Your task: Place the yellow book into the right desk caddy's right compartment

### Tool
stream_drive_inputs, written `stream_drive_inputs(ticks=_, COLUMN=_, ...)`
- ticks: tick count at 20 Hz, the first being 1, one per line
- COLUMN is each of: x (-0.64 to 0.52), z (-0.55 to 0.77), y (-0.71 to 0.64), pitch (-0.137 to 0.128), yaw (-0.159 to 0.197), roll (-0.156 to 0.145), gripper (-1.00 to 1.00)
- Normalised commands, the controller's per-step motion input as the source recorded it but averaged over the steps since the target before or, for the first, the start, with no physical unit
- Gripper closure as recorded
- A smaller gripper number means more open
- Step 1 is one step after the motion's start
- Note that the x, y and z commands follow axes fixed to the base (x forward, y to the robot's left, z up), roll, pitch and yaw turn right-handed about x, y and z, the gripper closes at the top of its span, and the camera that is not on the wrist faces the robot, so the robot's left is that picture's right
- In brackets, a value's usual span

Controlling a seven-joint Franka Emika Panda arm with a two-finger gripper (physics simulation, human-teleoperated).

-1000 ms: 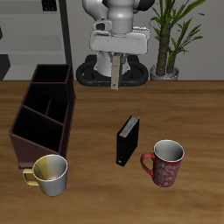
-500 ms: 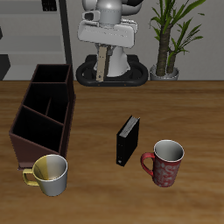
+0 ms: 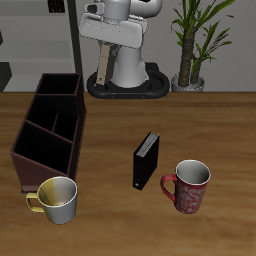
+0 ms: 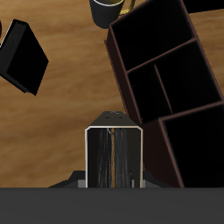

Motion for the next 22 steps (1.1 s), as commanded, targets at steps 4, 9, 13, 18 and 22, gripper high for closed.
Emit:
stream_drive_inputs(ticks=4, x=-0.01, z=0.14, y=-0.39, pitch=0.078, yaw=-0.082, roll=-0.001, gripper=1.0)
stream_drive_inputs(ticks=9, x=-0.04, z=0.29, y=-0.37, pitch=0.054, yaw=0.011, roll=0.071, gripper=1.0)
stream_drive_inputs(ticks=13, x=-0.01, z=0.26, y=-0.63, pitch=0.072, yaw=-0.002, roll=0.004, gripper=1.0)
stream_drive_inputs(ticks=18, x=-0.06, z=0.2, y=-0.42, pitch=-0.008, yaw=0.051, roll=-0.022, gripper=1.0)
stream_drive_inputs(ticks=22, x=-0.05, z=0.13, y=-0.33, pitch=-0.005, yaw=0.024, roll=-0.039, gripper=1.0)
